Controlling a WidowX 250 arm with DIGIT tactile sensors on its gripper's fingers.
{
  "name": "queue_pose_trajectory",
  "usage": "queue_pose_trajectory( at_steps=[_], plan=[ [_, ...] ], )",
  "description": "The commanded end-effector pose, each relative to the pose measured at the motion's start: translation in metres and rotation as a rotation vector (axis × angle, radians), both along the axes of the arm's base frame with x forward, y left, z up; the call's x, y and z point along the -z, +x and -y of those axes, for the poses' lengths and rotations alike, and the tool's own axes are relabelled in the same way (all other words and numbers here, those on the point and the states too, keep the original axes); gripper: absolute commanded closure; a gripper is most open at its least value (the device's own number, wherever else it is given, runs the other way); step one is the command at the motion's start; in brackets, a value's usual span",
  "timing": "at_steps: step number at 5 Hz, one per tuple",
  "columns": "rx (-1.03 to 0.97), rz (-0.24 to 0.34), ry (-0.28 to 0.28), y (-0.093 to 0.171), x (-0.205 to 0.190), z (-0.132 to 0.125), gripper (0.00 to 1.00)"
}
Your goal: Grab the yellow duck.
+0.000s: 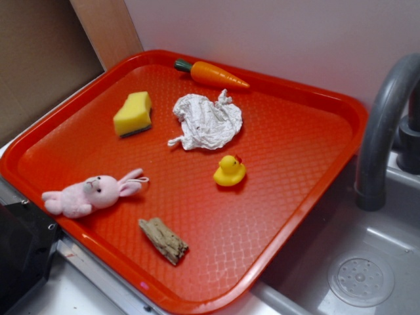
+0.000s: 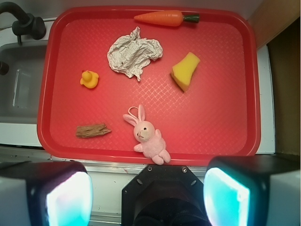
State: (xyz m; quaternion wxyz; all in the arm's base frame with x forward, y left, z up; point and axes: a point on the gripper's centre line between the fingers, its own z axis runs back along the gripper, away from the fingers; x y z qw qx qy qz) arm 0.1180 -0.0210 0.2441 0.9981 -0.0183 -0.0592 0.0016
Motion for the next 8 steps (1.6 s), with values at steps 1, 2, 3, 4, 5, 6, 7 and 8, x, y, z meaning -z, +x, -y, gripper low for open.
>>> queue_pose_trajectory(
  at_steps=[1, 2, 3, 4, 5, 6, 7, 8],
  plan=[
    [0.000, 0.000, 0.000, 0.000, 0.000, 0.000, 0.00],
    [0.245, 0.121, 0.074, 0.038, 0.000, 0.008, 0.00],
    [0.503, 0.093, 0.158, 0.065, 0.009, 0.025, 0.00],
    [0.680, 0.075, 0.187, 0.083, 0.021, 0.035, 0.00],
    [0.931, 0.091, 0.242, 0.101, 0.040, 0.059, 0.00],
    [1.160, 0.089, 0.270, 0.118, 0.071, 0.084, 0.00],
    [1.339, 0.105, 0.284, 0.131, 0.099, 0.111, 0.00],
    [1.445, 0.069, 0.215, 0.141, 0.123, 0.125, 0.00]
  ],
)
